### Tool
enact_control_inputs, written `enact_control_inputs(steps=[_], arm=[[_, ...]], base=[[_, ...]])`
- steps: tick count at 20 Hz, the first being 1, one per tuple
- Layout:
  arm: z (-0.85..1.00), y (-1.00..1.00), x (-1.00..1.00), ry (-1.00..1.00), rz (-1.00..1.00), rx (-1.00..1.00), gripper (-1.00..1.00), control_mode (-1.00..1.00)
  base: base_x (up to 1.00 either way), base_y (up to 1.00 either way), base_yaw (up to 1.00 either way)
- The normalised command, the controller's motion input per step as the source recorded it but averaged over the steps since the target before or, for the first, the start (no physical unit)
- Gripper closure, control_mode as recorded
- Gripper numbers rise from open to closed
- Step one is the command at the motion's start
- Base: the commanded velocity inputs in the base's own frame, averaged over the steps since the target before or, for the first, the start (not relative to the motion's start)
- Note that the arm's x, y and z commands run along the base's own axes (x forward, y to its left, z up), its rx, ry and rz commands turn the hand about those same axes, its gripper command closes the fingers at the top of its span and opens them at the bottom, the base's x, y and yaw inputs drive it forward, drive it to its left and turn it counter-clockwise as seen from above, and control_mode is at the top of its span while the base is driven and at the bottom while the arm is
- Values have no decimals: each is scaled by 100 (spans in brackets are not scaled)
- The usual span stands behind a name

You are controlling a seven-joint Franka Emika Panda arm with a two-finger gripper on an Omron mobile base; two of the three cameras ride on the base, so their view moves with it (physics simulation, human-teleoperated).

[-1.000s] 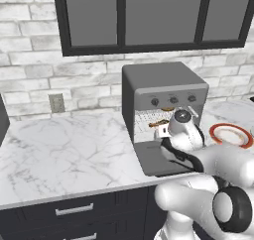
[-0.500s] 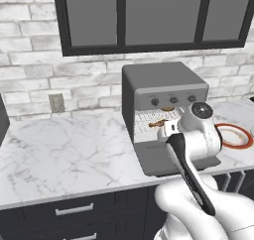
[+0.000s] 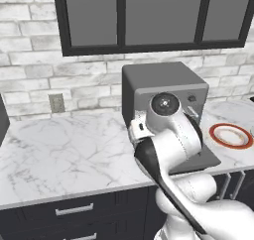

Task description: Open the toaster oven door. Place the bread on the top rack in the toaster oven and place the chicken drumstick on the bottom rack.

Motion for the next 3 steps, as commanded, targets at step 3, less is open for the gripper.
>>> enact_control_inputs(steps=[3], arm=[[76,100,-10,11,6,-20,-100,-100]], base=[[0,0,0]])
